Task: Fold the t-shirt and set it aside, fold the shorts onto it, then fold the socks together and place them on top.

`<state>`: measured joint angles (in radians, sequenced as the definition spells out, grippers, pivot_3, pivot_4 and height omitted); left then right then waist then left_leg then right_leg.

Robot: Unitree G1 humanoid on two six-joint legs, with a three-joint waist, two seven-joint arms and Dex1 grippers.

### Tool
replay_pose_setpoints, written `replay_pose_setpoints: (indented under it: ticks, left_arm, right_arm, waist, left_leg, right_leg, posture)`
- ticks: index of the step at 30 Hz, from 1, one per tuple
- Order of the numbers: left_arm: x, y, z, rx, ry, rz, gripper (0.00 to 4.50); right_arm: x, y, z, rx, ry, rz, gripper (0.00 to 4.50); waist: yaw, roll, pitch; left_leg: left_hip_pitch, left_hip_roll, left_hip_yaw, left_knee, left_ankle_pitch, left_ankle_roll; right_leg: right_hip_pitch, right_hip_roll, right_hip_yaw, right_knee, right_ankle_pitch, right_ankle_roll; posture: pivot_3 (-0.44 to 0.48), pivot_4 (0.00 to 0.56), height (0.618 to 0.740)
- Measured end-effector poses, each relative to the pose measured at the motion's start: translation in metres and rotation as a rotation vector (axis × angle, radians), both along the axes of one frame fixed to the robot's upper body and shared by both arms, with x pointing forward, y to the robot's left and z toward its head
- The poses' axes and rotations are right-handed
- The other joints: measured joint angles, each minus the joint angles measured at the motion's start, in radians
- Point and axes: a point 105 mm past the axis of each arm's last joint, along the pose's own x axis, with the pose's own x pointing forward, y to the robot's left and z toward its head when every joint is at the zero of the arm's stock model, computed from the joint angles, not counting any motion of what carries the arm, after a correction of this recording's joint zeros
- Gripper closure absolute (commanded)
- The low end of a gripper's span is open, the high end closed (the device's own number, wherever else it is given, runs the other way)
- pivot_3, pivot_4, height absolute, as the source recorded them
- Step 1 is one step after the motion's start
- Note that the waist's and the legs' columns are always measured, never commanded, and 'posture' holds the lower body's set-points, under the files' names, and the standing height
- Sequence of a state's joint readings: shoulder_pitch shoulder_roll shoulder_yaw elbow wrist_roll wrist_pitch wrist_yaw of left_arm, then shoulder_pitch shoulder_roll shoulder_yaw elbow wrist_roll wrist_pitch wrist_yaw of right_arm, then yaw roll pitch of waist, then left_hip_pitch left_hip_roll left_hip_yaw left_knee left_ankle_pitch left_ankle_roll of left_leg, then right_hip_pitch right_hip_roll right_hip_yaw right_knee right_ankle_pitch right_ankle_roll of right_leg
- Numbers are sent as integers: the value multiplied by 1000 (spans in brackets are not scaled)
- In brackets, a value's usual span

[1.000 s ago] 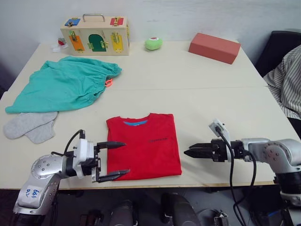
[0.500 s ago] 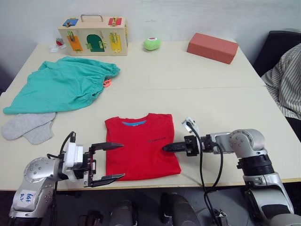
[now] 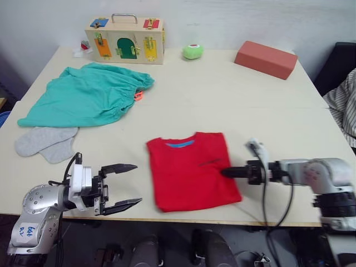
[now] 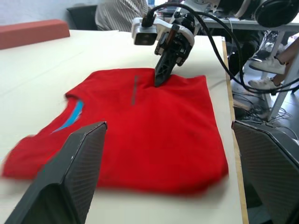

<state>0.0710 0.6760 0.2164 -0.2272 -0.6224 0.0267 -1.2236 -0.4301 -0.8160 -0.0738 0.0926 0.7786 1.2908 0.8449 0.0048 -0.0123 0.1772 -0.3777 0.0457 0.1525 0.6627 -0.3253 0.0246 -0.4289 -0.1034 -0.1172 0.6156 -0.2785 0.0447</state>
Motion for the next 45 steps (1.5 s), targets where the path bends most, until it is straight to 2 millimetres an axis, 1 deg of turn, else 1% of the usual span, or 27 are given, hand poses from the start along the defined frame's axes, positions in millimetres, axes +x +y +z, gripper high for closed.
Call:
replay_pose_setpoints:
  ticks: [1, 4, 5, 6, 7, 8, 9, 11, 13, 16, 18, 21, 26, 28, 30, 32, 34, 37, 39, 40, 42, 43, 44, 45]
  left_arm:
    - [1, -1, 2, -3, -3, -5, 0]
    - [2, -4, 5, -8, -12, -15, 0]
    - [3, -6, 6, -13, -15, -25, 0]
    - [4, -7, 7, -14, -18, -28, 0]
    - [4, -7, 7, -14, -16, -28, 0]
    - [4, -7, 7, -14, -16, -28, 0]
    - [4, -7, 7, -14, -15, -28, 0]
    - [5, -7, 8, -14, -19, -33, 0]
    - [5, -7, 9, -12, -22, -38, 0]
    - [5, -7, 9, -11, -18, -42, 0]
    - [4, -6, 9, -3, -12, -46, 0]
    - [4, -4, 9, 3, -8, -49, 0]
    - [4, -3, 9, 5, -2, -51, 0]
    - [4, -3, 9, 5, 3, -51, 0]
    - [4, -3, 9, 4, 7, -49, 0]
    - [6, -2, 9, -11, 33, -35, 0]
    - [9, 2, 10, -26, 58, -5, 0]
    - [14, 11, 12, -38, 65, 49, 0]
    - [18, 23, 10, -46, 78, 114, 0]
    - [21, 34, 9, -47, 86, 173, 0]
    - [24, 57, 5, -38, 103, 302, 0]
    - [25, 68, 3, -31, 106, 369, 0]
    - [25, 81, 1, -28, 111, 436, 0]
    - [22, 90, 1, -23, 104, 483, 0]
  right_arm:
    - [-2, -16, 1, -26, -6, -28, 4483]
    - [-8, -54, 4, -87, -15, -87, 4483]
    - [-12, -74, 5, -117, -23, -104, 4483]
    - [-15, -98, 9, -165, -35, -140, 4483]
    - [-19, -128, 13, -243, -46, -193, 4483]
    - [-23, -150, 16, -310, -56, -233, 4483]
    - [-24, -163, 18, -349, -67, -254, 4483]
    - [-23, -179, 17, -400, -87, -266, 4483]
    - [-23, -189, 16, -432, -91, -271, 4483]
    - [-20, -202, 19, -486, -110, -290, 4483]
    - [-19, -208, 19, -530, -123, -293, 4483]
    - [-13, -212, 17, -573, -171, -271, 4483]
    - [-8, -219, 18, -611, -207, -311, 4483]
    - [-9, -220, 18, -595, -199, -323, 3934]
    - [-12, -216, 16, -544, -166, -319, 3388]
    - [-14, -213, 15, -525, -152, -297, 2675]
    - [-17, -216, 17, -557, -167, -288, 2031]
    - [-26, -229, 21, -629, -196, -293, 954]
    - [-35, -238, 27, -704, -251, -262, 311]
    - [-38, -238, 32, -746, -315, -207, 24]
    - [-36, -229, 46, -784, -464, -123, 24]
    - [-31, -219, 55, -771, -570, -92, 24]
    - [-26, -202, 63, -733, -689, -51, 24]
    - [-26, -185, 67, -695, -779, 0, 24]
  waist:
    - [-1, 0, 0]
    - [-6, 1, 0]
    - [-4, 3, 2]
    - [-1, 6, 3]
    - [1, 7, 3]
    - [-1, 7, 3]
    - [-5, 6, 3]
    - [-15, 5, 3]
    - [-30, 6, 4]
    - [-36, 7, 4]
    - [-35, 7, 5]
    - [-37, 7, 5]
    - [-36, 7, 4]
    - [-36, 7, 4]
    - [-36, 7, 4]
    - [-35, 7, 4]
    - [-34, 7, 4]
    - [-31, 9, 5]
    - [-32, 10, 6]
    - [-33, 10, 6]
    - [-40, 10, 6]
    - [-46, 10, 7]
    - [-54, 8, 8]
    - [-57, 6, 8]
  left_leg:
    - [-1, 0, 0, 0, 0, 1]
    - [-2, 1, 1, 0, -1, 2]
    - [-3, 1, 1, 0, -2, 3]
    - [-5, 0, 1, 1, -2, 4]
    - [-5, 0, 2, 1, -2, 4]
    - [-5, 1, 3, 2, -1, 4]
    - [-5, 2, 3, 3, -1, 3]
    - [-4, 3, 5, 3, 0, 1]
    - [-3, 3, 6, 3, 1, 0]
    - [1, 3, 8, 1, 2, -3]
    - [2, 3, 8, 1, 2, -4]
    - [4, 3, 9, 1, 1, -7]
    - [5, 3, 11, 2, 1, -7]
    - [5, 3, 11, 2, 1, -7]
    - [5, 4, 11, 2, 1, -7]
    - [6, 4, 10, 2, 2, -6]
    - [6, 4, 10, 2, 2, -6]
    - [5, 4, 10, 2, 2, -6]
    - [5, 4, 11, 1, 2, -6]
    - [5, 4, 11, 1, 2, -6]
    - [6, 5, 13, 0, 1, -7]
    - [7, 5, 13, 0, 1, -7]
    - [9, 6, 13, 0, -1, -11]
    - [9, 7, 13, -1, -2, -12]
  right_leg:
    - [0, 0, 0, -2, 0, 1]
    - [0, 2, -1, -5, 1, 3]
    - [0, 3, -2, -6, 1, 4]
    - [-1, 2, -2, -6, 1, 5]
    - [-2, 2, -2, -6, 1, 6]
    - [-2, 4, -2, -6, 1, 6]
    - [-2, 6, -2, -6, 1, 6]
    - [-2, 8, 0, -5, 1, 7]
    - [-2, 8, 1, -4, 1, 7]
    - [-1, 8, 4, -1, 1, 7]
    - [-1, 8, 5, 0, 1, 7]
    - [-1, 8, 7, 2, 1, 6]
    - [-1, 7, 9, 3, 1, 6]
    - [-1, 7, 9, 3, 1, 6]
    - [-1, 7, 9, 3, 0, 6]
    - [-1, 7, 9, 5, 0, 4]
    - [-1, 7, 8, 5, 0, 4]
    - [-1, 7, 8, 5, 0, 4]
    - [-2, 7, 9, 5, 0, 4]
    - [-2, 7, 9, 5, -1, 4]
    - [-2, 8, 10, 5, -1, 5]
    - [-2, 9, 11, 5, -1, 5]
    - [-1, 10, 11, 5, -1, 5]
    - [-1, 10, 10, 5, -1, 5]
  posture:
    - [0, 150, 740]
    - [0, 150, 740]
    - [0, 150, 740]
    - [0, 150, 740]
    - [0, 150, 740]
    - [0, 150, 740]
    - [0, 150, 740]
    - [0, 150, 740]
    - [0, 150, 740]
    - [0, 150, 740]
    - [0, 150, 740]
    - [0, 150, 740]
    - [0, 150, 740]
    - [0, 150, 740]
    - [0, 150, 740]
    - [0, 150, 740]
    - [0, 150, 740]
    - [0, 150, 740]
    - [0, 150, 740]
    - [0, 150, 740]
    - [0, 150, 740]
    - [0, 150, 740]
    - [0, 150, 740]
    - [0, 150, 740]
